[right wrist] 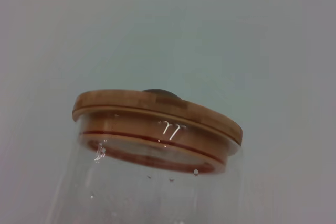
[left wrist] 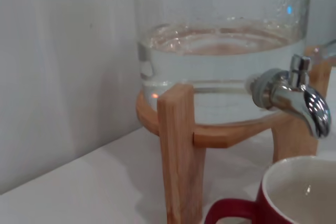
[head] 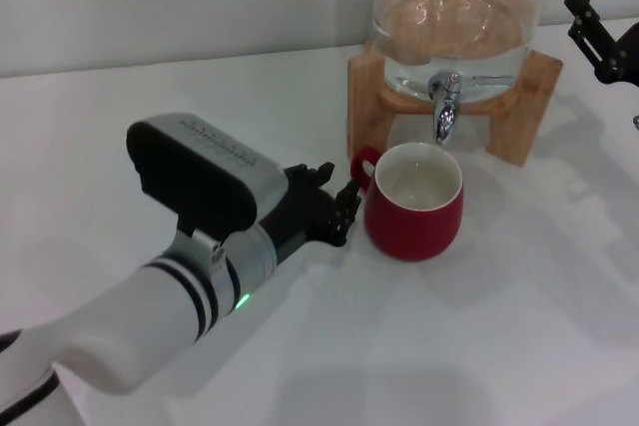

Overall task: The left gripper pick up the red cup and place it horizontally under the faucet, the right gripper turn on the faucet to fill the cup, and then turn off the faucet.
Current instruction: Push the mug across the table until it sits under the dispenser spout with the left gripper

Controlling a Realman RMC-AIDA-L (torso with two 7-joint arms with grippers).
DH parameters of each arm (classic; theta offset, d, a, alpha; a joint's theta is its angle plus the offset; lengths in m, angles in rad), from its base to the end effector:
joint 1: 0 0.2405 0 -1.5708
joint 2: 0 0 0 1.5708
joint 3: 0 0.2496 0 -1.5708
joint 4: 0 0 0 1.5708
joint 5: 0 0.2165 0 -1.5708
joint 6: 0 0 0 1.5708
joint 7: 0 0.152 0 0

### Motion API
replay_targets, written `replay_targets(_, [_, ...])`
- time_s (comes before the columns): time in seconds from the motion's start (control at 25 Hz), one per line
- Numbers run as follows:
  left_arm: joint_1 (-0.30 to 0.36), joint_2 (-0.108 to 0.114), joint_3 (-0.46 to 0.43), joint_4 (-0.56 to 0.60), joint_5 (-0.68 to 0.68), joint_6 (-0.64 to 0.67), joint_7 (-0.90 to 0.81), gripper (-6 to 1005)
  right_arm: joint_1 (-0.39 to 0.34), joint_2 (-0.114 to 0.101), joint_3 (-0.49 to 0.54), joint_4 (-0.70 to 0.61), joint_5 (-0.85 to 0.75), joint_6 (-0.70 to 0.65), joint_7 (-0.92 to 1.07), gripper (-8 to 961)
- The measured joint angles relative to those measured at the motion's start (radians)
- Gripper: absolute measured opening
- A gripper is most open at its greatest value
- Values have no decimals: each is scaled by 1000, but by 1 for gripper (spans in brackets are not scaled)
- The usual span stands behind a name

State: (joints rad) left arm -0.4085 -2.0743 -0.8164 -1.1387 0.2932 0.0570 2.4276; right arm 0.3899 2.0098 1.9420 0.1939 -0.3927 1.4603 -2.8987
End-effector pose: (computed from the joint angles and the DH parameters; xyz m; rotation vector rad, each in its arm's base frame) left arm -0.1346 0.3229 -0.1549 -2.3967 -0.5101 -0.3921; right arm 0.3105 0.3335 0.0595 -1.6177 0.1196 0.8355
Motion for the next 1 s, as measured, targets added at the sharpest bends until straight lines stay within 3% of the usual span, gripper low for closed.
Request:
replay_targets(0.24, [50,1,22,-51,0,1,50,332,4,0,0,1,0,-17,-4,613])
replay_targets(0.68, [62,12,78,-100,-10,50,52,332,1,1,-5,-1,-2,-28,-16,612])
replay_targets(1.0, [45,10,64,-83,-10,48,51,333,0,1,-8,-1,-6,-20,-16,612])
